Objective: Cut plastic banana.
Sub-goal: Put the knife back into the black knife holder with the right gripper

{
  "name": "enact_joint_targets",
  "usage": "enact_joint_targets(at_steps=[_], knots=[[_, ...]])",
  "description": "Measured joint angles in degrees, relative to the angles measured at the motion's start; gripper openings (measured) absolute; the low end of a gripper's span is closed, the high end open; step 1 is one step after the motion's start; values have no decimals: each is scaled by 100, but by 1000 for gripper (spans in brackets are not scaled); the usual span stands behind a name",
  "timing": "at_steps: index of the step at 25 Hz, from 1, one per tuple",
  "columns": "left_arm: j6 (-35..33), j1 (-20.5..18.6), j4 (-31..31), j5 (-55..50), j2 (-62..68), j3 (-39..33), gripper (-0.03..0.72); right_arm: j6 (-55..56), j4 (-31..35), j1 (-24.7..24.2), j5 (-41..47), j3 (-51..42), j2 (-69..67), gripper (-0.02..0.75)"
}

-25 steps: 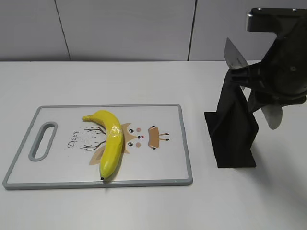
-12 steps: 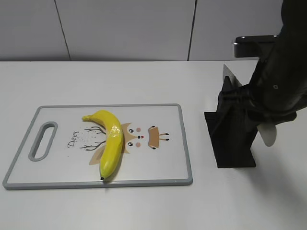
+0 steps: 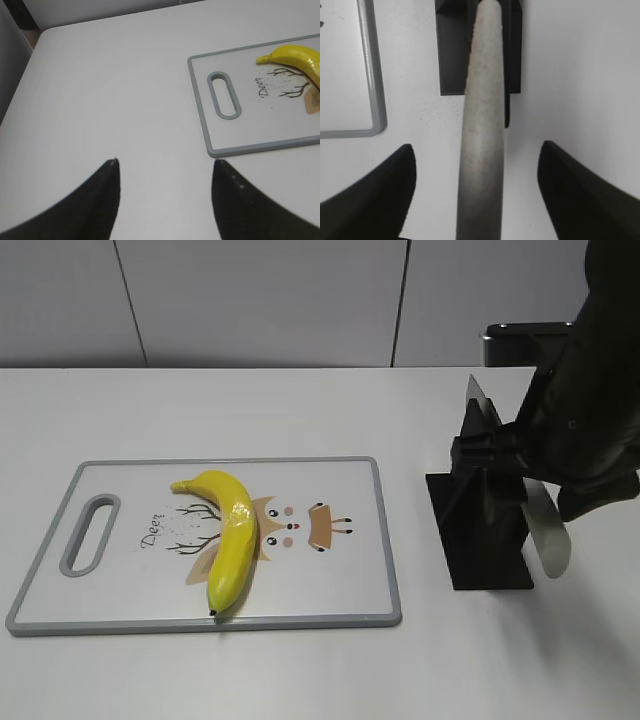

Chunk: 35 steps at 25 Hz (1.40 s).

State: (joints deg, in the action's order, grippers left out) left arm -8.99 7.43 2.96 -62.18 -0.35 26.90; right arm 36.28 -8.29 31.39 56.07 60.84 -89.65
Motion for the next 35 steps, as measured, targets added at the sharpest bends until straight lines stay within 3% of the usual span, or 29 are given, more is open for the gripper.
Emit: enact_joint_targets(at_steps=[3, 6, 14, 20, 25, 35], knots=[[0, 0, 4, 0, 0, 0, 535, -72, -50, 0, 0, 0, 0, 617], [0, 0, 11, 0, 0, 0, 535, -308, -56, 0, 6, 0, 0, 649], [0, 0, 50, 5, 0, 0, 535, -1180, -11, 244, 34, 0, 813, 641], [0, 0, 75, 5, 0, 0, 535, -1985, 228, 671, 37, -132, 2011, 575], [0, -13, 93, 5, 0, 0, 535, -2343, 220, 746, -77, -1188, 3131, 561], [0, -397, 119, 5, 0, 0, 492, -2854, 215, 746, -364, -3189, 5916, 561]])
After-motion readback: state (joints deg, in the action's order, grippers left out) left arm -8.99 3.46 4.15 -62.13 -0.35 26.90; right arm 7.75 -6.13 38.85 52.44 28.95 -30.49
